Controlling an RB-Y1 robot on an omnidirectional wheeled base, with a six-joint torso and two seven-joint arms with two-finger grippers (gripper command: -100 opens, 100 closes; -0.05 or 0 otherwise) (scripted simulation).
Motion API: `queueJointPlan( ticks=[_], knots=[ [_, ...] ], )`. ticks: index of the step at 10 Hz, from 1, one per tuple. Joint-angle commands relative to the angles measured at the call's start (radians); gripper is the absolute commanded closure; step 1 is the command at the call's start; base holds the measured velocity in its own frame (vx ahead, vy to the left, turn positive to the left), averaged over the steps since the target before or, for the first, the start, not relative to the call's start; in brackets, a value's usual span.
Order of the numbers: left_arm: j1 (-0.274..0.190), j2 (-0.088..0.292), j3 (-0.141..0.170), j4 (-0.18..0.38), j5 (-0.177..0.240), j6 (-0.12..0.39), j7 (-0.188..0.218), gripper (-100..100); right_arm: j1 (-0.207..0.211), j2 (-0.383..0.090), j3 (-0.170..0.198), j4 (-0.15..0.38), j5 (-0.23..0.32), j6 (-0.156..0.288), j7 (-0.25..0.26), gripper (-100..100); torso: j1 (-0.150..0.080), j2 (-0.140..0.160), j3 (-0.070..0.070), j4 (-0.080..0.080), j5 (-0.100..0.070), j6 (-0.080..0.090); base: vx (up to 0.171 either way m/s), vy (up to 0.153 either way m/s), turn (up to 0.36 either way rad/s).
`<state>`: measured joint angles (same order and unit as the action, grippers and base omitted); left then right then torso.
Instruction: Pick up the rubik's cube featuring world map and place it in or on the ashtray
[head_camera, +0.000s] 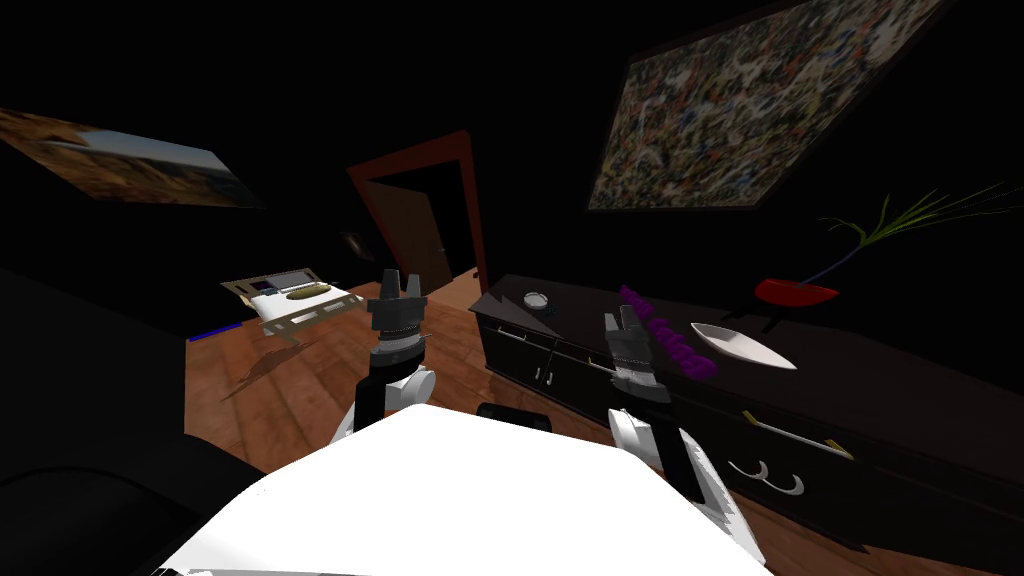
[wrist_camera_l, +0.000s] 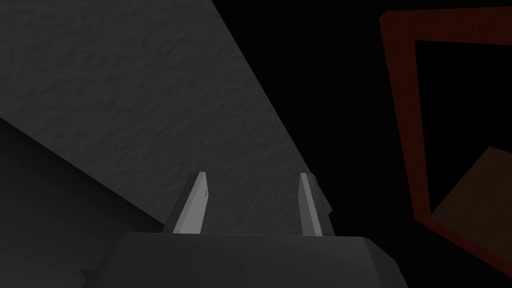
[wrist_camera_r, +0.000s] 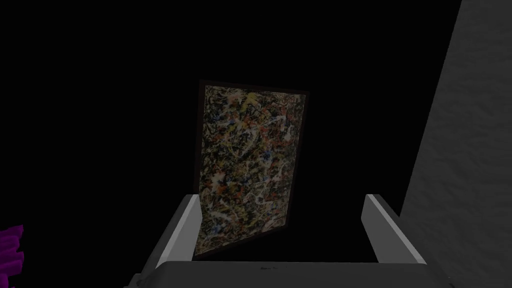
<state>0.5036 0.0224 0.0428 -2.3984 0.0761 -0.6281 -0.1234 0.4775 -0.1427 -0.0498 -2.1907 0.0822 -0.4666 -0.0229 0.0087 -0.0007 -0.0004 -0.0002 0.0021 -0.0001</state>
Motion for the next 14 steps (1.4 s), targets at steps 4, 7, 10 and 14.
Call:
queueJointPlan(
  ticks=[4,7,10,14],
  knots=[
    [0.0,0.0,0.0,0.0,0.0,0.0,0.0,0,-0.049,-0.05,-0.051,0.115,0.079,-0.006,0.079,-100,-0.003,0.0,0.0,0.0,-0.001,0.0,0.001,0.104,-0.037],
    [0.0,0.0,0.0,0.0,0.0,0.0,0.0,0,-0.081,-0.073,-0.075,0.193,0.126,-0.003,0.128,-100,-0.003,0.0,0.0,0.0,-0.001,0.0,0.002,0.09,-0.04],
    [0.0,0.0,0.0,0.0,0.0,0.0,0.0,0,-0.116,-0.096,-0.097,0.27,0.172,0.002,0.18,-100,-0.003,-0.001,-0.001,0.0,-0.001,0.0,0.019,0.107,-0.035],
    [0.0,0.0,0.0,0.0,0.0,0.0,0.0,0,-0.172,-0.125,-0.128,0.379,0.24,0.014,0.259,-100,-0.002,-0.002,-0.001,0.0,0.0,0.0,0.025,0.116,-0.033]
  ],
)
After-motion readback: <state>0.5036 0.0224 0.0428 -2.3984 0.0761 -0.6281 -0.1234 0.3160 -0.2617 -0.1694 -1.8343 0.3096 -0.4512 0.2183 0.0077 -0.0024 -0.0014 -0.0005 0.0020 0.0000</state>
